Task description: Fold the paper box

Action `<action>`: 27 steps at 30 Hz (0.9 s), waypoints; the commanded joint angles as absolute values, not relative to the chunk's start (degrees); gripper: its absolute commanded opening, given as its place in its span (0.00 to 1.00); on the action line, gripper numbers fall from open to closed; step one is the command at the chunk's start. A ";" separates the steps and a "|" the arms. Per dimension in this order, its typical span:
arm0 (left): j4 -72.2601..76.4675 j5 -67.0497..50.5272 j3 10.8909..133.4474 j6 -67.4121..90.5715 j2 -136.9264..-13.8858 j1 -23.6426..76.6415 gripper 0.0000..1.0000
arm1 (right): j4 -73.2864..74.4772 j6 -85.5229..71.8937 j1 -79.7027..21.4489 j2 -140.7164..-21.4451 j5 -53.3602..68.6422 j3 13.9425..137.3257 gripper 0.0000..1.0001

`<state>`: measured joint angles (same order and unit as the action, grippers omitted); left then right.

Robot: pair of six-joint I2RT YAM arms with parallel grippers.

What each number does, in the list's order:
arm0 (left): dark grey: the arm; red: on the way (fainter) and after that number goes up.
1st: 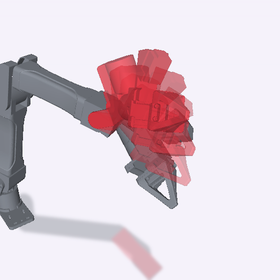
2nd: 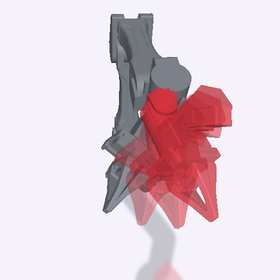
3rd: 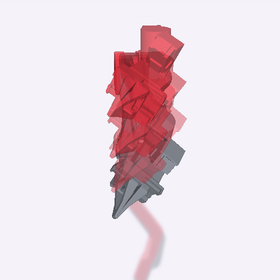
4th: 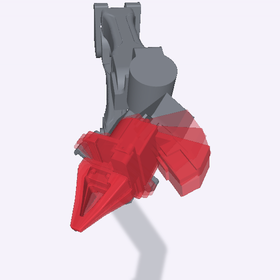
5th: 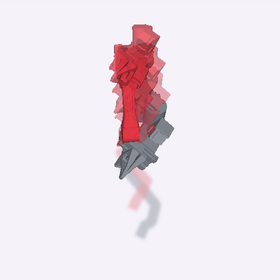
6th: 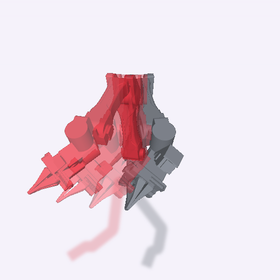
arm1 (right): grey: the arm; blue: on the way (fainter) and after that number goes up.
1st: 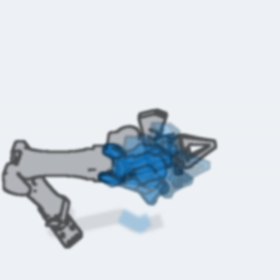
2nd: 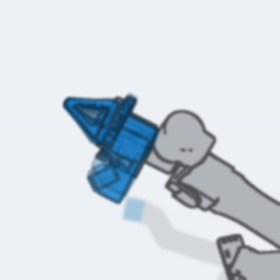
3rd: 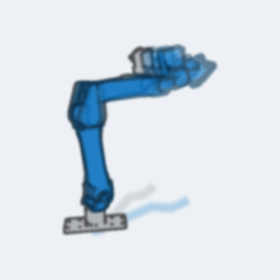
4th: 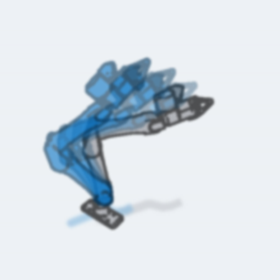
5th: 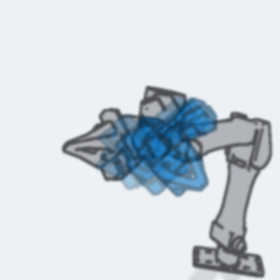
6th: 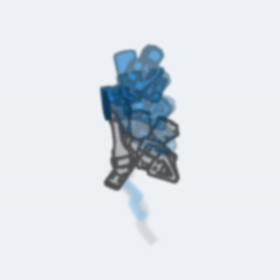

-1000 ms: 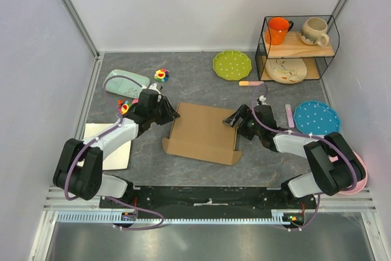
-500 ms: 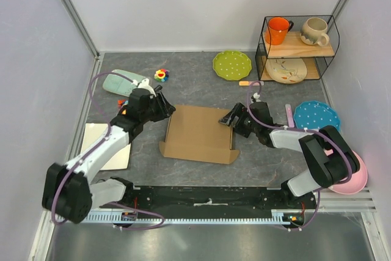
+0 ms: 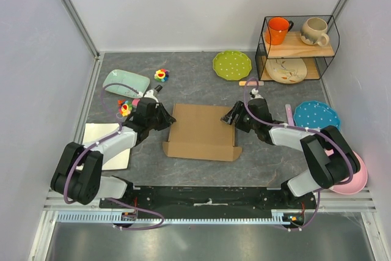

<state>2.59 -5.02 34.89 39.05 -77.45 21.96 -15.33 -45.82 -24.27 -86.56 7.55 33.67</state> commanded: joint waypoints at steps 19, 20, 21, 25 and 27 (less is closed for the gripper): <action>13.02 2.71 20.82 51.33 -72.78 30.76 0.26 | -4.33 -41.58 -27.07 -83.96 -2.90 30.93 0.32; 11.27 3.25 21.27 51.24 -70.60 30.76 0.31 | -3.26 -41.40 -26.81 -83.07 -3.51 31.89 0.42; 10.55 3.60 21.62 50.98 -69.71 30.67 0.35 | -2.29 -41.14 -26.72 -82.19 -4.39 32.25 0.46; 4.40 5.71 25.92 48.26 -67.06 30.15 0.53 | 2.35 -39.47 -25.49 -78.06 -5.80 34.54 0.59; 3.17 5.80 26.45 47.81 -65.58 29.80 0.55 | 3.68 -39.03 -24.44 -76.91 -5.80 35.85 0.62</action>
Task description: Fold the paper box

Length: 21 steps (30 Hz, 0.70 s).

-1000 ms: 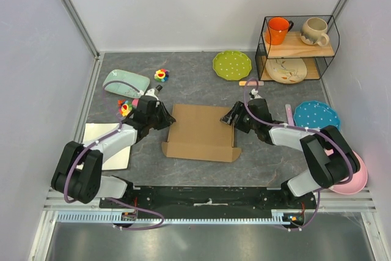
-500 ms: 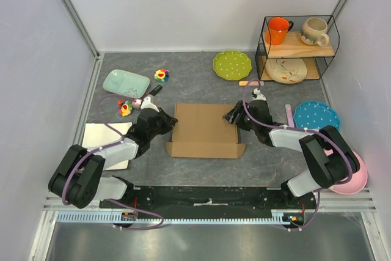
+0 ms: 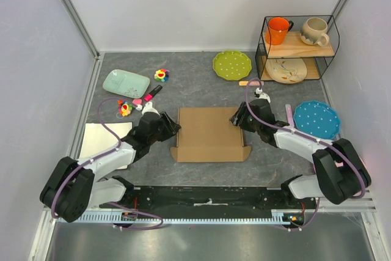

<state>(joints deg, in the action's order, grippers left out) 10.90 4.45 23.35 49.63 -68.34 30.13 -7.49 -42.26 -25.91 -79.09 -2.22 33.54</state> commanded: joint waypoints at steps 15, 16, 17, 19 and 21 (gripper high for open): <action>16.34 -5.17 18.12 48.95 -64.86 29.27 0.52 | -1.91 -38.76 -23.38 -68.72 -0.09 24.97 0.54; 17.65 -5.79 17.58 49.13 -64.95 29.27 0.52 | -2.54 -39.02 -23.38 -68.99 -0.09 24.18 0.51; 20.71 -6.41 17.06 49.22 -64.86 29.27 0.52 | -3.16 -39.02 -23.38 -69.34 1.30 23.91 0.50; 22.58 -7.29 15.91 49.39 -65.04 29.27 0.52 | -4.57 -39.02 -23.38 -70.22 1.84 23.12 0.49; 24.69 -8.25 15.12 49.22 -65.30 29.27 0.50 | -5.62 -38.94 -23.38 -70.92 1.85 22.68 0.46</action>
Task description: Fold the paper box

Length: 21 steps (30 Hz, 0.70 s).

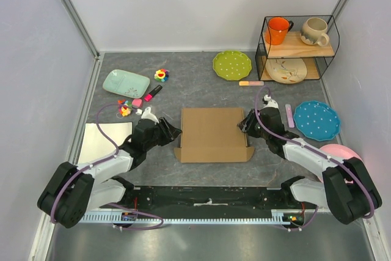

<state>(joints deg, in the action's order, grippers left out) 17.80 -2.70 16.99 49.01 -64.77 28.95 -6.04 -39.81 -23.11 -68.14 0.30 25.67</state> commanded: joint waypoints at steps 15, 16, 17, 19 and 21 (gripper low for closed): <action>25.32 -6.60 12.48 48.78 -65.92 29.18 0.13 | -7.04 -39.20 -23.38 -71.81 1.58 20.83 0.21; 22.88 -6.24 12.83 48.78 -64.61 29.18 0.15 | -6.51 -39.29 -23.38 -71.46 1.50 21.27 0.27; 21.29 -5.63 14.05 48.78 -63.90 29.18 0.16 | -5.89 -39.20 -23.38 -70.24 0.71 21.62 0.33; 15.95 -3.70 15.72 48.60 -60.58 29.00 0.27 | -2.74 -39.46 -23.29 -68.04 -1.13 23.45 0.53; 12.41 -0.36 17.75 48.43 -57.41 28.92 0.43 | 1.29 -39.29 -22.94 -64.00 -3.24 24.87 0.65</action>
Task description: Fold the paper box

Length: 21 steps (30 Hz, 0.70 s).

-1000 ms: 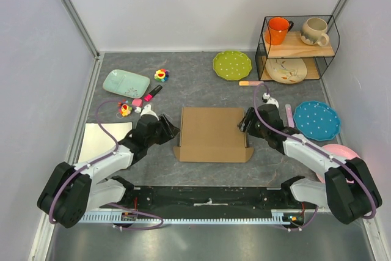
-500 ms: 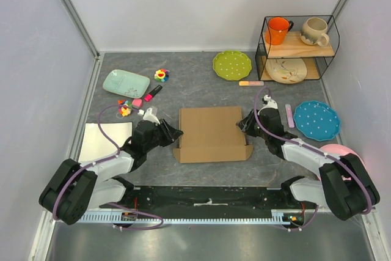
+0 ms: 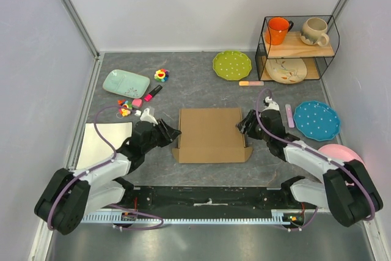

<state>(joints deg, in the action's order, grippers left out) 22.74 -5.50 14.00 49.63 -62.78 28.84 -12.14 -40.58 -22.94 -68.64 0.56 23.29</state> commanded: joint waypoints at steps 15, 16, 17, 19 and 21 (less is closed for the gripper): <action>0.35 8.97 15.03 53.61 -46.66 28.65 0.30 | 10.20 -39.20 -18.28 -50.54 -3.35 19.80 0.19; 1.57 8.18 14.86 53.53 -49.19 28.65 0.27 | 9.33 -39.81 -18.19 -50.54 -2.03 18.56 0.14; 2.54 7.39 14.59 53.44 -50.18 28.65 0.24 | 8.36 -40.16 -18.28 -50.02 -0.19 17.59 0.10; 5.34 5.63 14.42 53.44 -52.20 28.65 0.17 | 5.37 -41.57 -18.20 -49.22 1.83 14.95 0.03; 7.29 4.58 13.89 53.35 -52.73 28.65 0.13 | 3.18 -42.53 -18.37 -47.99 3.59 13.63 0.01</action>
<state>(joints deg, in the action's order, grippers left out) 2.37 6.72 14.52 51.68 -51.66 28.84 8.25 -39.79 -18.39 -50.22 -1.23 16.01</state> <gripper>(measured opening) 0.169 0.034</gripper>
